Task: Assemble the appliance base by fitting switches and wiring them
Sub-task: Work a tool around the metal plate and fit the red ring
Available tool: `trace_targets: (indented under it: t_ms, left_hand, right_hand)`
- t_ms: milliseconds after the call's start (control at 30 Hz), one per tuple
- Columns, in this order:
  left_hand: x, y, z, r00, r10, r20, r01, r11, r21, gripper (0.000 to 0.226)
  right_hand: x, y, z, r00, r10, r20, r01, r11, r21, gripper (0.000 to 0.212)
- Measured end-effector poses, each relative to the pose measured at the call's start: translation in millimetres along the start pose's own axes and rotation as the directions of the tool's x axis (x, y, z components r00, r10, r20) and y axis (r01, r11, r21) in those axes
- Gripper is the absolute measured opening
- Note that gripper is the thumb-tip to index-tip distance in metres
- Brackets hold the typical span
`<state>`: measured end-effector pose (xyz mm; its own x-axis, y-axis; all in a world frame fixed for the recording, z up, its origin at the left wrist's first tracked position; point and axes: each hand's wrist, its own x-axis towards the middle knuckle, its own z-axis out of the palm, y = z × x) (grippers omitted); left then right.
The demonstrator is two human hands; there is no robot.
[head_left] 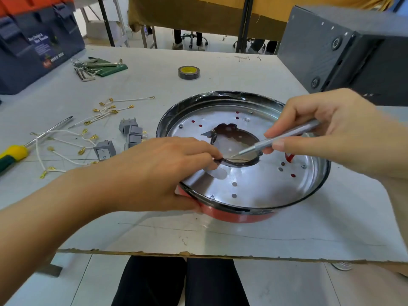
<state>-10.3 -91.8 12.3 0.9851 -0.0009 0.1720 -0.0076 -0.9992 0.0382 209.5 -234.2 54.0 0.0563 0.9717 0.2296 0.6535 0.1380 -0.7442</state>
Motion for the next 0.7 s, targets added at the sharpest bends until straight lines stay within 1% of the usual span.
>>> trace_targets:
  t_ms: [67,133,200,267,333,367,400,433,500,533,633,700]
  left_hand:
    - [-1,-1,0,0.999,0.032,-0.028,-0.031,0.999,0.040,0.050]
    - [-3,-2,0,0.997,0.055,-0.062,-0.054,0.998,0.027,0.046]
    - [-6,-2,1,0.992,0.078,-0.097,-0.077,0.997,0.013,0.040]
    - [-8,-2,3,0.989,0.092,-0.118,-0.090,0.996,0.017,0.037]
    - [-11,-2,4,0.985,0.078,-0.154,-0.081,0.997,-0.015,0.036]
    - [-12,-2,3,0.981,0.065,-0.185,-0.074,0.996,-0.042,0.035]
    - [-12,-3,0,0.974,0.049,-0.220,-0.066,0.995,-0.070,0.034]
    - [-12,-2,-3,0.966,0.029,-0.258,-0.057,0.993,-0.102,0.033]
    - [-10,-2,-11,0.944,-0.047,-0.325,-0.025,0.977,-0.213,0.029]
    - [-8,-2,-16,0.930,-0.094,-0.357,-0.011,0.960,-0.280,0.026]
    - [-3,-6,-28,0.863,-0.237,-0.445,0.005,0.887,-0.462,0.014]
    - [2,-8,-34,0.831,-0.307,-0.464,-0.006,0.829,-0.558,0.020]
  right_hand:
    - [-4,8,3,0.998,0.015,-0.053,-0.010,0.996,0.089,0.022]
    - [-5,12,7,0.997,0.009,-0.075,0.002,0.988,0.152,0.022]
    - [-5,16,13,0.992,0.002,-0.125,0.023,0.980,0.196,0.023]
    - [-3,19,20,0.970,0.009,-0.241,0.049,0.971,0.235,0.017]
    - [-2,21,24,0.916,0.019,-0.401,0.085,0.967,0.239,0.013]
    - [-2,20,24,0.881,0.009,-0.473,0.110,0.969,0.223,0.011]
    - [-1,18,24,0.849,-0.013,-0.528,0.136,0.971,0.195,0.012]
    - [-1,16,22,0.822,-0.046,-0.567,0.159,0.976,0.151,0.019]
    - [-1,12,17,0.779,-0.115,-0.617,0.182,0.982,0.046,0.031]
    - [-1,10,14,0.760,-0.140,-0.634,0.184,0.983,0.003,0.032]
    - [-1,1,8,0.713,-0.165,-0.682,0.171,0.984,-0.059,0.028]
    - [2,-6,8,0.675,-0.187,-0.713,0.148,0.982,-0.118,0.021]
